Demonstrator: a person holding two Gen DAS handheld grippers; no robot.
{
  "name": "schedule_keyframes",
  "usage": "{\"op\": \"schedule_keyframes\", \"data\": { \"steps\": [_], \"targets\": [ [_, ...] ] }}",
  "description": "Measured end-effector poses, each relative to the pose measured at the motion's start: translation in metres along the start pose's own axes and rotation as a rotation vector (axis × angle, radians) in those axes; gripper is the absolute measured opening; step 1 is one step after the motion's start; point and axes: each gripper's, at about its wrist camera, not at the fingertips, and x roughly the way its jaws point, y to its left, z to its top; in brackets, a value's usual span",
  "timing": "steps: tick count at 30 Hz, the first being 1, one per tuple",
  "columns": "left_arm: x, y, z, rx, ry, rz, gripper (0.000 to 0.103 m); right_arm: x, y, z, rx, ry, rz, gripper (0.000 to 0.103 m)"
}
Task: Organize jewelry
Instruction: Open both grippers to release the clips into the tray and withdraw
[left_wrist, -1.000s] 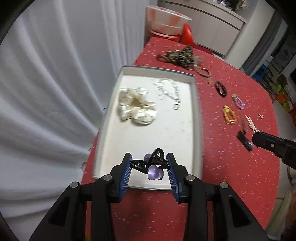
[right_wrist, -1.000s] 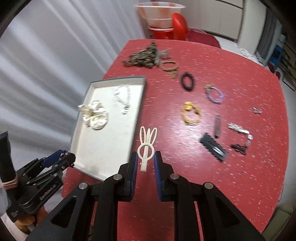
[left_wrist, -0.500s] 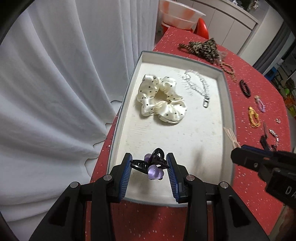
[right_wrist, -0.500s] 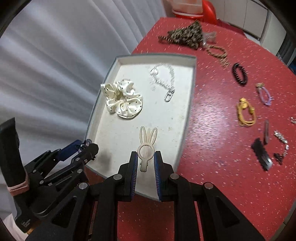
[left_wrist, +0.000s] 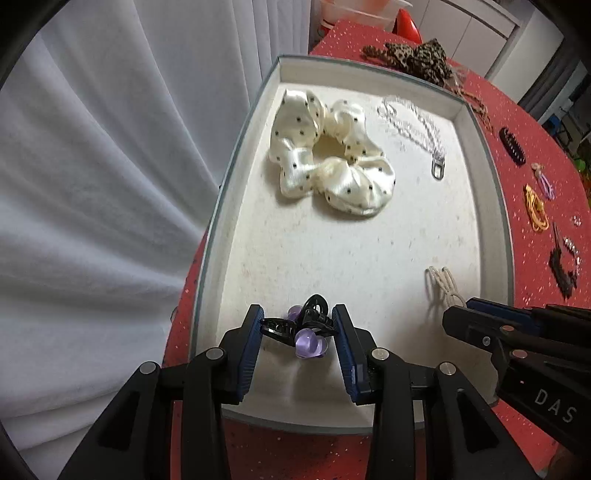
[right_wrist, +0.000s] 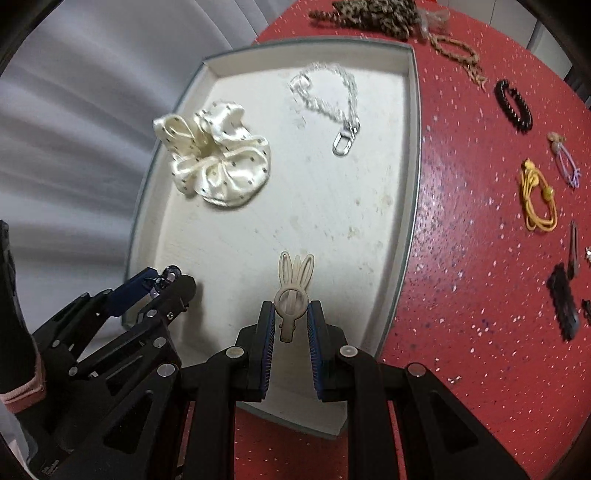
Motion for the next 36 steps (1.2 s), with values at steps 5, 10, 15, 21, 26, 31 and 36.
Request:
{"op": "schedule_keyframes", "data": {
  "steps": [5, 10, 15, 21, 26, 31, 36],
  "targets": [
    [0.006, 0.000, -0.009, 0.007, 0.018, 0.009, 0.040, 0.014, -0.004, -0.012, 0.012, 0.034, -0.017, 0.019],
    [0.009, 0.001, -0.007, 0.008, 0.016, 0.017, 0.041, 0.018, -0.003, -0.014, 0.012, 0.038, -0.018, 0.020],
    [0.011, 0.000, -0.004, -0.001, 0.014, 0.032, 0.045, 0.017, -0.002, -0.009, 0.009, 0.046, -0.005, 0.020],
    [0.007, 0.007, -0.005, -0.005, 0.016, 0.039, 0.045, -0.003, -0.005, 0.003, 0.007, 0.016, 0.012, 0.030],
    [-0.001, 0.004, -0.004, 0.005, 0.006, 0.046, 0.073, -0.025, -0.004, 0.008, 0.007, -0.024, 0.022, 0.040],
    [-0.014, 0.001, -0.004, 0.003, -0.020, 0.050, 0.088, -0.046, -0.011, 0.005, 0.016, -0.052, 0.031, 0.043],
    [-0.022, -0.004, -0.002, 0.014, -0.015, 0.053, 0.088, -0.066, -0.025, -0.005, 0.038, -0.068, 0.035, 0.048]
  ]
}}
